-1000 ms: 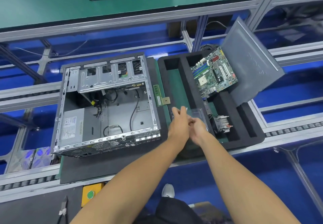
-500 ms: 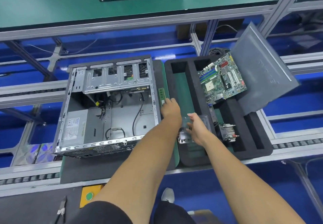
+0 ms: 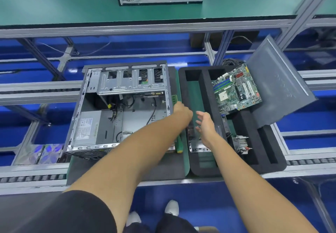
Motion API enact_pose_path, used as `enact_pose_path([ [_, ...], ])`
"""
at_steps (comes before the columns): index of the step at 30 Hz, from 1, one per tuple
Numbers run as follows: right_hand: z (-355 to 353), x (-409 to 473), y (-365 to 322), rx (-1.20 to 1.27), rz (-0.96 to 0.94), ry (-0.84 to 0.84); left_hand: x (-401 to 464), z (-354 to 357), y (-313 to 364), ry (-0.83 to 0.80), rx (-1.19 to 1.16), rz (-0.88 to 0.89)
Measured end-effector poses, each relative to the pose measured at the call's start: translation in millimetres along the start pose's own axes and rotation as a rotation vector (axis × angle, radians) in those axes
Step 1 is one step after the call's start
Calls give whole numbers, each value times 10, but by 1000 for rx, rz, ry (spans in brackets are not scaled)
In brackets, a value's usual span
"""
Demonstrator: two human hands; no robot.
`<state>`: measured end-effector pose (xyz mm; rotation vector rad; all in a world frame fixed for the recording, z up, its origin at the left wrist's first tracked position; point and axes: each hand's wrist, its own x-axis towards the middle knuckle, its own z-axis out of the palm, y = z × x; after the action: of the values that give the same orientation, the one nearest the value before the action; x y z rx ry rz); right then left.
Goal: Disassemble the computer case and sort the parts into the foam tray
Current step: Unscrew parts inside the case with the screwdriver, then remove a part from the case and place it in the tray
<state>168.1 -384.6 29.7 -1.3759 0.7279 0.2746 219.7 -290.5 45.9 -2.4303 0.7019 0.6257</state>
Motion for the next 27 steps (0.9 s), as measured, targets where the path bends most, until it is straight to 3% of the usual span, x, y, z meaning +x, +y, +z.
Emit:
enact_pose_path([
  [3, 247, -145, -181, -101, -191, 55, -186, -119, -230, 196, 15, 53],
  [7, 582, -310, -210, -325, -425, 123, -639, 132, -847, 652, -131, 140],
  [10, 839, -395, -51, -724, -675, 138, -1022, 619, -1372, 806, -334, -4],
  [12, 948, -464, 25, -947, -811, 181, -1256, 1069, -1663, 807, -388, -168],
  [15, 1019, -553, 58, -1153, -970, 281, -1510, 1670, -1970, 609, -474, -327],
  [17, 1146, -665, 94, -1235, -1007, 255, -1616, 1898, -2054, 505, -579, -374],
  [22, 1922, -1189, 432, -1300, -844, -171, -1709, 2031, -1985, 548, -620, -343],
  [27, 2142, -1337, 570, -1479, -776, -371, -1711, 2041, -1928, 662, -656, -361],
])
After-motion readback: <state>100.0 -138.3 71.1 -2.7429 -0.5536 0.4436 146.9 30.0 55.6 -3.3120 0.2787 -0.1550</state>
